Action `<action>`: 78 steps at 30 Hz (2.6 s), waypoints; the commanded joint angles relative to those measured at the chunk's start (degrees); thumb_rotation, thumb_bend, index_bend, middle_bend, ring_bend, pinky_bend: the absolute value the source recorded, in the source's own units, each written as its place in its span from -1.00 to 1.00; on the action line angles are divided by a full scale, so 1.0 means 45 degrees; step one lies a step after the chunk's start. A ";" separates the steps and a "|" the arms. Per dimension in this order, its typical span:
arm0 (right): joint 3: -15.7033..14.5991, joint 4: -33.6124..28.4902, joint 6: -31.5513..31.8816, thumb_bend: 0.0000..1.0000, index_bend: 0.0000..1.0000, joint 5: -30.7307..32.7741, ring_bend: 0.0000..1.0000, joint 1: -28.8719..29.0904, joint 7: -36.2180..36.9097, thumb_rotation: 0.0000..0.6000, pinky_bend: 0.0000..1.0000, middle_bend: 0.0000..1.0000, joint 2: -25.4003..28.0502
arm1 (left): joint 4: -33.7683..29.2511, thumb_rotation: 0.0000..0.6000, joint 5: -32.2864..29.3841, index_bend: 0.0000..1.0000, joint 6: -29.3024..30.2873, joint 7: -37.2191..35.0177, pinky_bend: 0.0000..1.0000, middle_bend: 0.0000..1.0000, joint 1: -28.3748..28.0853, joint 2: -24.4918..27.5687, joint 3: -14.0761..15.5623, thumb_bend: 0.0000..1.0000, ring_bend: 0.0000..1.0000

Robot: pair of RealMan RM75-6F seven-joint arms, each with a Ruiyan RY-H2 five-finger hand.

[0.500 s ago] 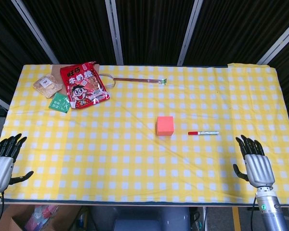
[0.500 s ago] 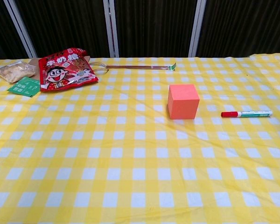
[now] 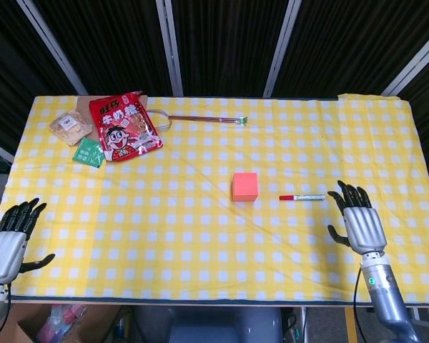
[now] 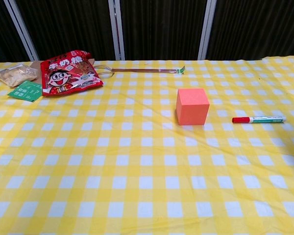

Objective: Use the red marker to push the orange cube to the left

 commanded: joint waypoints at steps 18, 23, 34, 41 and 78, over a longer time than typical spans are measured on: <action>0.1553 0.5343 -0.3023 -0.28 -0.15 0.4084 -1.00 0.3001 -0.1620 1.00 -1.00 -0.67 -0.4195 | -0.0181 1.00 -0.0216 -1.00 -0.0645 -0.0391 -1.00 -1.00 -0.0295 0.0118 0.0008 -1.00 -1.00; 0.1631 0.6640 -0.3480 -0.28 -0.12 0.4217 -1.00 0.3303 -0.1253 1.00 -1.00 -0.65 -0.4836 | -0.0278 1.00 -0.0242 -1.00 -0.0691 -0.0449 -1.00 -1.00 -0.0301 0.0174 0.0034 -1.00 -1.00; 0.1761 0.8075 -0.4019 -0.28 -0.11 0.4171 -1.00 0.3662 -0.0516 1.00 -1.00 -0.64 -0.5598 | -0.0323 1.00 -0.0480 -1.00 -0.0811 -0.0614 -1.00 -1.00 -0.0337 0.0230 -0.0025 -1.00 -1.00; 0.1681 0.8329 -0.4121 -0.28 -0.11 0.4117 -1.00 0.3746 -0.0431 1.00 -1.00 -0.64 -0.5874 | -0.0315 1.00 -0.0500 -1.00 -0.0821 -0.0635 -1.00 -1.00 -0.0350 0.0240 -0.0028 -1.00 -1.00; 0.1549 0.8963 -0.4405 -0.05 0.28 0.4329 -0.96 0.3633 -0.0273 1.00 -1.00 -0.54 -0.6082 | -0.0408 1.00 -0.0590 -1.00 -0.0789 -0.0763 -1.00 -1.00 -0.0330 0.0307 -0.0018 -1.00 -1.00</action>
